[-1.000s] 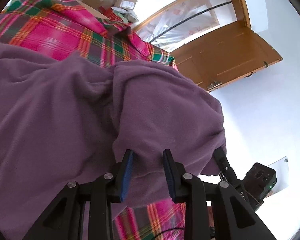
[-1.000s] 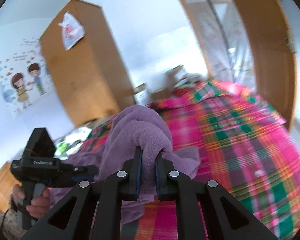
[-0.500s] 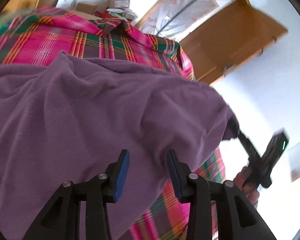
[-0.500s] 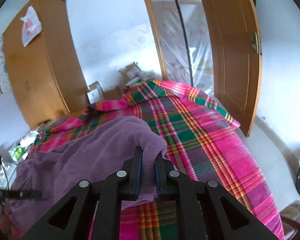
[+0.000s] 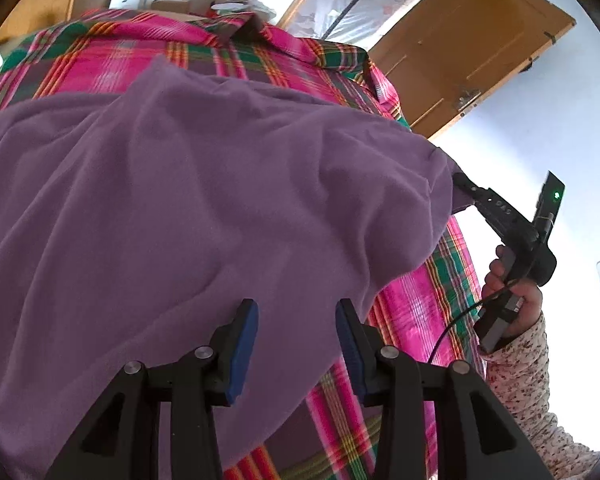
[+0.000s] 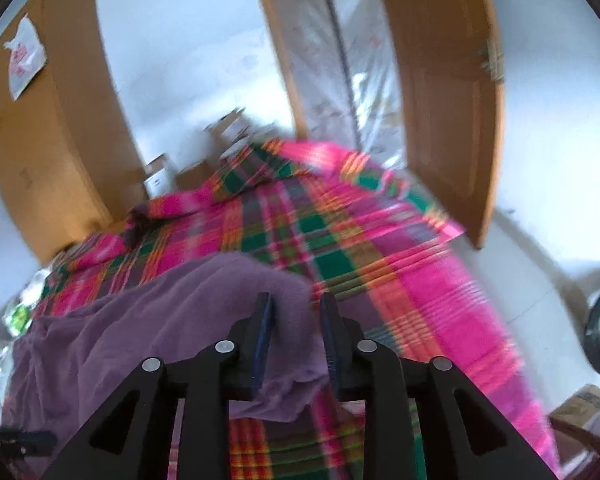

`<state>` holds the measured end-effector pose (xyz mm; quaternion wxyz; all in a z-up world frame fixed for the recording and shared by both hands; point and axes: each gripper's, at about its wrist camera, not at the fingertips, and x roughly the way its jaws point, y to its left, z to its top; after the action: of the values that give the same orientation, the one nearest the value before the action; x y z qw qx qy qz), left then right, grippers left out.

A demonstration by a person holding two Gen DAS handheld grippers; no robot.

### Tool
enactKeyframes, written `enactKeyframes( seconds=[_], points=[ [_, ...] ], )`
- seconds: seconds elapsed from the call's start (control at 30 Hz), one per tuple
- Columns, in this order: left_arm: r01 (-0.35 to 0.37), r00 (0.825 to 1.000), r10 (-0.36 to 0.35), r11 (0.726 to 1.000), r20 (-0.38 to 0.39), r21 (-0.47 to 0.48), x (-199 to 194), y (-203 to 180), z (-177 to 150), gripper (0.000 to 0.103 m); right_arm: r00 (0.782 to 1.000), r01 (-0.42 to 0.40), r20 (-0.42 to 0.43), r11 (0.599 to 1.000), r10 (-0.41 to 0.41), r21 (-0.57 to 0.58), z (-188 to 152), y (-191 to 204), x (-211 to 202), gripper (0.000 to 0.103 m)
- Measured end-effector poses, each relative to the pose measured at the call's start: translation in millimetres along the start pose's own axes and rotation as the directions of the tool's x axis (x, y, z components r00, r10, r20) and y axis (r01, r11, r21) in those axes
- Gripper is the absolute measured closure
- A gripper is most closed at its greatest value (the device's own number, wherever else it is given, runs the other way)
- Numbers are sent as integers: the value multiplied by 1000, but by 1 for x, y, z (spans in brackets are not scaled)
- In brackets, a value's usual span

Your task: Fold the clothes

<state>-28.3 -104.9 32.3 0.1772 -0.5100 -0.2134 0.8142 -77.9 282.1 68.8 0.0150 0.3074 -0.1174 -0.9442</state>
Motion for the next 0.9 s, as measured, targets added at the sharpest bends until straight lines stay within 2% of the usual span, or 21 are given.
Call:
enactKeyframes(
  seconds=[0.23, 0.43, 0.57, 0.67, 0.8, 0.9],
  points=[
    [3, 997, 1, 998, 72, -59, -37, 15, -20, 62, 995, -79, 66, 997, 78, 14, 0, -3, -69, 77],
    [-22, 988, 38, 994, 152, -110, -84, 32, -46, 62, 990, -140, 18, 990, 140, -17, -17, -3, -115, 76],
    [-51, 987, 74, 986, 146, -157, -98, 46, -72, 61, 983, -179, -47, 983, 177, -45, -46, 10, -114, 75],
    [-56, 988, 84, 976, 127, -208, -107, 58, -97, 61, 970, -229, -97, 972, 224, -46, -68, 23, -104, 73],
    [-16, 989, 60, 951, 134, -308, -114, 77, -128, 59, 937, -316, -168, 948, 305, -40, -91, 48, -83, 67],
    [48, 988, 15, 915, 153, -400, -113, 93, -143, 56, 911, -370, -207, 929, 358, -24, -101, 65, -68, 66]
  ],
)
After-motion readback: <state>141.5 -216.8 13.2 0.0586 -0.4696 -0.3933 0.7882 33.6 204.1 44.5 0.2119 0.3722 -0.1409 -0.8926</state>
